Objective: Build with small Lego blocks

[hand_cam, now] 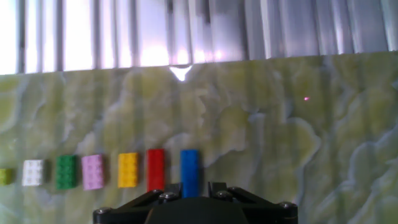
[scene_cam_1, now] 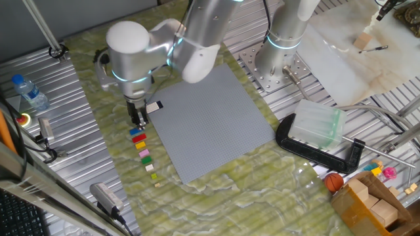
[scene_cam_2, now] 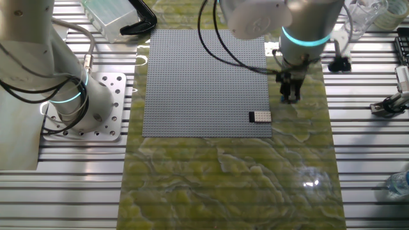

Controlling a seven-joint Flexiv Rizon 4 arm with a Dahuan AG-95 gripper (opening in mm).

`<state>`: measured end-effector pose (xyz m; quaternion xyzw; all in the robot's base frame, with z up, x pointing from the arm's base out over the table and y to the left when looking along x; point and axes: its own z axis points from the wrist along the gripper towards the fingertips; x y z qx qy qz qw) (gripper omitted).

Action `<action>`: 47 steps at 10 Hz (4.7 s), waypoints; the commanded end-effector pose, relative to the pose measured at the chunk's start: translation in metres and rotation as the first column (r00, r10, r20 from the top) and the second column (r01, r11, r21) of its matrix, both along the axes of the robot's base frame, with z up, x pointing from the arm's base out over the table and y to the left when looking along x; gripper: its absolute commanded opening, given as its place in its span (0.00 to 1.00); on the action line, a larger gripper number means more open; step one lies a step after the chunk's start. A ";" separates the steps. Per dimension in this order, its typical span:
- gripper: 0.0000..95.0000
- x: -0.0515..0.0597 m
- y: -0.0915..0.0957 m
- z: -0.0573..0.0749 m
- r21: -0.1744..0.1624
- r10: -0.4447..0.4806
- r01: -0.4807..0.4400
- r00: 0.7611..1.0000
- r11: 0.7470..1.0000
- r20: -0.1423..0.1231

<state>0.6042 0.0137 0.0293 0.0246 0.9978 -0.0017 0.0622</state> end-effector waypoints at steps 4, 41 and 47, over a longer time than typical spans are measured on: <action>0.20 0.000 0.003 -0.005 -0.002 0.021 -0.021 1.000 1.000 -0.002; 0.20 0.005 -0.005 -0.013 -0.054 0.122 -0.122 0.993 0.991 0.000; 0.20 0.006 -0.007 -0.011 -0.057 0.113 -0.112 0.994 0.992 0.010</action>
